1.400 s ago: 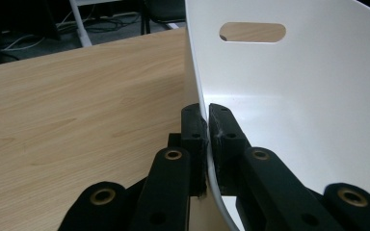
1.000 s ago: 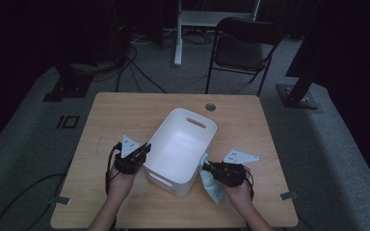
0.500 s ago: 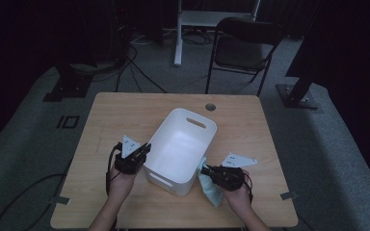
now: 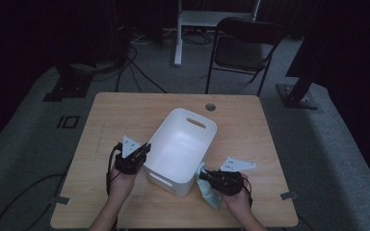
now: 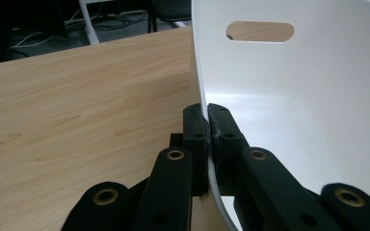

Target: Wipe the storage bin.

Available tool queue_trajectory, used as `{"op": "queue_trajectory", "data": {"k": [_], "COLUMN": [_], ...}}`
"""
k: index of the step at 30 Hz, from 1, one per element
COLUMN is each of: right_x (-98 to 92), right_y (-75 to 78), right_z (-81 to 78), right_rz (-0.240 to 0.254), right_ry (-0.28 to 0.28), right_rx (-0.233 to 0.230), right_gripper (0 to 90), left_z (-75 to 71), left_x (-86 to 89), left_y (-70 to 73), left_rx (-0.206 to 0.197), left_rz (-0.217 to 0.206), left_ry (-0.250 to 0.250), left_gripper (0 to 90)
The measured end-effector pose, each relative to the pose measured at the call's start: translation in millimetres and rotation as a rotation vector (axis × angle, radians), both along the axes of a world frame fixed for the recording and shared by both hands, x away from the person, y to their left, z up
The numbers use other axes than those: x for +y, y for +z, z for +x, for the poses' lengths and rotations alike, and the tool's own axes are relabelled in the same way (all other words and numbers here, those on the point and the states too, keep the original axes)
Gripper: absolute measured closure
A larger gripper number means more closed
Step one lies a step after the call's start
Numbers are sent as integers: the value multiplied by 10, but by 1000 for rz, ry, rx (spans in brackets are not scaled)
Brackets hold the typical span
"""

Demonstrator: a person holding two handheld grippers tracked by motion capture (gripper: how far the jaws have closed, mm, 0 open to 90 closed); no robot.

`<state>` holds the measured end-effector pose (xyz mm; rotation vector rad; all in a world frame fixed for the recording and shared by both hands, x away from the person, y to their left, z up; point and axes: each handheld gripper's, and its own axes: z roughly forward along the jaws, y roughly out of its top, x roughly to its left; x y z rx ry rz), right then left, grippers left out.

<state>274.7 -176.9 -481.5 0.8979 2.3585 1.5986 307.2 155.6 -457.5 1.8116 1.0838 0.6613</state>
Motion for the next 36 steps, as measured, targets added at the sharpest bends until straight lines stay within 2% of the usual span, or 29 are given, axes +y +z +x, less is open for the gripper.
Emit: {"op": "queue_trajectory", "data": {"k": [3,5,9,12,13,16,19,22,25,29,36], "right_x": [35,57,75,55,60,98,110,141,148,135,76], "right_y": [49,48,-19,-11,14,69,62,22,-29,-101,-102], "right_z": [-69,-86,-84,-102,-134,-216,-241,-233,-207,-163,-144], "right_rz": [-2,-24,-42,-19,2,9,2,-33,-55,-58,-22], "right_ry": [7,-1,4,21,37,56,54,42,31,30,43], "right_rx": [-29,-46,-21,0,0,-15,-25,-38,-16,16,41], "right_gripper": [850,850,850,849,849,849,849,849,849,849,849], "left_z": [0,-1,-1,-1,-1,2,2,2,-1,-2,-2], "left_x": [0,0,-1,-2,-3,-3,-4,-3,-5,-4,-2], "left_y": [0,0,-1,0,0,1,2,3,1,0,-4], "left_rx": [1,1,1,1,1,3,4,4,2,1,0], "left_rz": [0,-2,-3,0,0,-1,-1,-1,-2,-3,-9], "left_ry": [0,1,2,4,4,4,-3,-8,-7,-5,6], "left_gripper": [878,878,878,878,878,879,880,881,880,879,877]}}
